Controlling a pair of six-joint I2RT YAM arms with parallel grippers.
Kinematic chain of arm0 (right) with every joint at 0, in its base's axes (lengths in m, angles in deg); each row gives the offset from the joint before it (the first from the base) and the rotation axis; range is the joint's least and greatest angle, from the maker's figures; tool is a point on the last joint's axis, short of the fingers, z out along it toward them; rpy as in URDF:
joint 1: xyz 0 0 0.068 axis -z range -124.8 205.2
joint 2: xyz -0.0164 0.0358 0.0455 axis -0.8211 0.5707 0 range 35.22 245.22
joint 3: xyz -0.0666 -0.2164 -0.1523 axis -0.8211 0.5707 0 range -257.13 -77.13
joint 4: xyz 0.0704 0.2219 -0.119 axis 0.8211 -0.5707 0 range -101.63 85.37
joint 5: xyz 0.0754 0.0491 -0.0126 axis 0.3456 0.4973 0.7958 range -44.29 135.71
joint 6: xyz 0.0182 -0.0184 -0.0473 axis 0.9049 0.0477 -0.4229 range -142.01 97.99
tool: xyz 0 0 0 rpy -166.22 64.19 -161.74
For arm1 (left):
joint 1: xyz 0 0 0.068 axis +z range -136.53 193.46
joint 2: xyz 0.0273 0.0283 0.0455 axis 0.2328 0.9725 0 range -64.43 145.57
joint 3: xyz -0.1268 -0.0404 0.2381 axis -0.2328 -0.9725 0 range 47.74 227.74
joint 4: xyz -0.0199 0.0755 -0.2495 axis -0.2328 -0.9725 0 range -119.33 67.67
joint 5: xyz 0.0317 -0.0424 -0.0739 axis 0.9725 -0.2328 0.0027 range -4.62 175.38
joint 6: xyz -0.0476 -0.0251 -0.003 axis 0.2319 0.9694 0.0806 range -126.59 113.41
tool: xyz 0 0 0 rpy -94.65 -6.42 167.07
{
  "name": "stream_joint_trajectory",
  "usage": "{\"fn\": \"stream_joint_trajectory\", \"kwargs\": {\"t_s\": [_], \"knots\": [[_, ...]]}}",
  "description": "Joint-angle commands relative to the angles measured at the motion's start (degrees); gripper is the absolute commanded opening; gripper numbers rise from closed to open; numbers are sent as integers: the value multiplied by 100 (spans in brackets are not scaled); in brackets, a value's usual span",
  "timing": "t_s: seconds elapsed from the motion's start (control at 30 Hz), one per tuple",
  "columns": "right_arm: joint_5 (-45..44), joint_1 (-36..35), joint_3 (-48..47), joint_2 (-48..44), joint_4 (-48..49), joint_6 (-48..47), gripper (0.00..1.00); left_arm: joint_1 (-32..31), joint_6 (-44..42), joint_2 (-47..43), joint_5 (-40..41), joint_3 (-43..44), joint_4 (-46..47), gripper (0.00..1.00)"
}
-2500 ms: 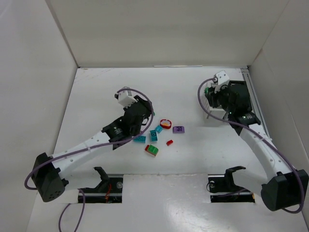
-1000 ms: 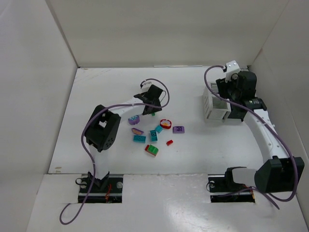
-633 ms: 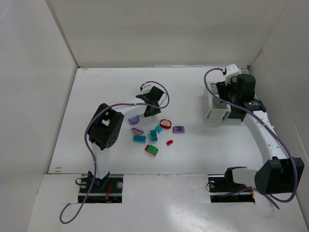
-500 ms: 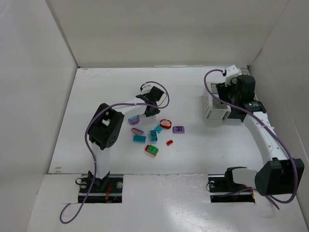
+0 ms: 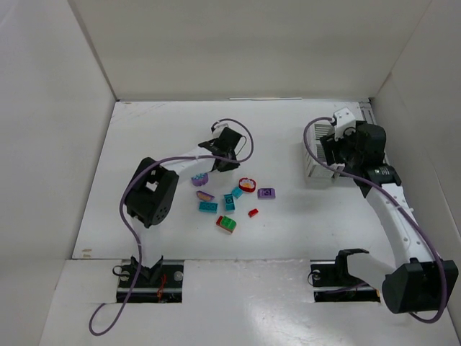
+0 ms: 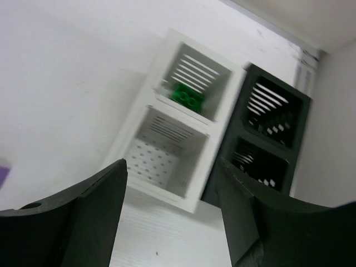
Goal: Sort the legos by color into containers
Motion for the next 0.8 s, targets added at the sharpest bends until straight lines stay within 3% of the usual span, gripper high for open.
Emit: {"fn": "stream_joint_trajectory", "kwargs": {"t_s": [0.0,0.07,0.17,0.23,0.33,0.5,0.77], "knots": [[1782,17,165,-196,538,-434,70,4,-590,-1064,-662,-232,697,3],[2899,17,401,-197,1019,-740,70,4,-826,-1574,-1450,-495,1188,3],[3729,17,639,-311,1285,-1127,70,4,-1029,-2094,-2507,-978,1883,6],[4422,-140,710,-373,1364,-1444,70,4,-1214,-2506,-3681,-1199,2576,10],[4760,-685,710,-531,1365,-2033,71,4,-1417,-2806,-4967,-1332,2940,12],[4322,-1667,841,-1066,1365,-2649,72,-180,-2048,-3150,-5542,-1279,2703,16],[2731,-3199,895,-1585,1470,-3133,74,-233,-2014,-3511,-6167,-1454,2931,16]]}}
